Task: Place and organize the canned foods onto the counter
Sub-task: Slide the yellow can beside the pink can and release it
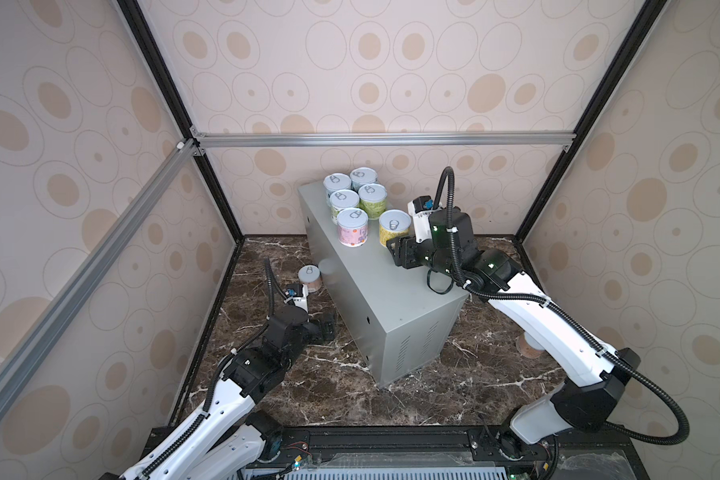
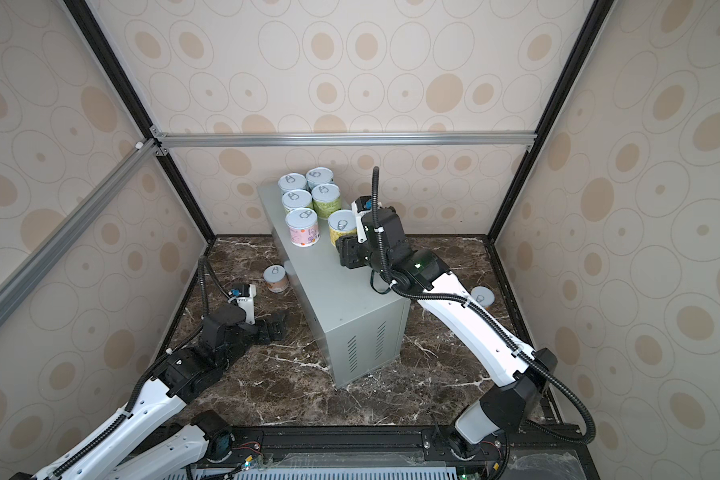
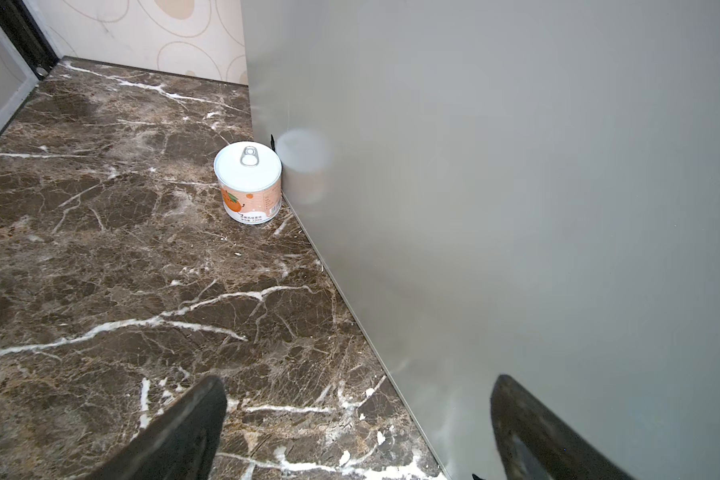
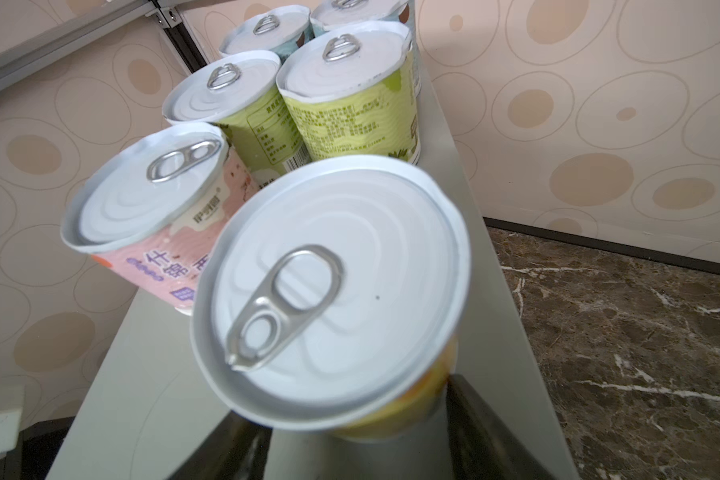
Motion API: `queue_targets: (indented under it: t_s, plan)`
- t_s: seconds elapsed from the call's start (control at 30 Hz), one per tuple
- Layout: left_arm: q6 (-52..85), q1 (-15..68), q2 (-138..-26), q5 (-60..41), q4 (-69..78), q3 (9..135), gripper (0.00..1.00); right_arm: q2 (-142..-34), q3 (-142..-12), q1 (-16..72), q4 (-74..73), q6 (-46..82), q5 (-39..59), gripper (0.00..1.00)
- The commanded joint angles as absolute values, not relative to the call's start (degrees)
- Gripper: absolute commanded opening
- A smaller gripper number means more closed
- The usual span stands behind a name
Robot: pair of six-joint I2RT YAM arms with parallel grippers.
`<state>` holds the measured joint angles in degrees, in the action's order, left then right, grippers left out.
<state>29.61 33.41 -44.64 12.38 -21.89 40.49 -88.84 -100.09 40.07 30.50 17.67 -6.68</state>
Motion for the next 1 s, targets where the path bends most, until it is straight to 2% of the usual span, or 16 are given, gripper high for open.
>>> queue_targets:
  t_s: [0.0, 0.87, 0.97]
  plan:
    - [28.04, 32.96, -45.17, 13.28, -21.67, 39.95, 0.99, -91.14, -103.74, 39.53, 30.71, 17.46, -4.48, 0.67]
    - [27.76, 32.15, -45.01, 13.1, -21.96, 39.6, 0.99, -98.0, -110.93, 37.6, 32.82, 17.01, 0.52, 0.67]
    - [28.2, 32.17, -44.82, 13.59, -22.58, 39.8, 0.99, -97.22, -110.48, 37.57, 32.81, 17.04, 0.78, 0.7]
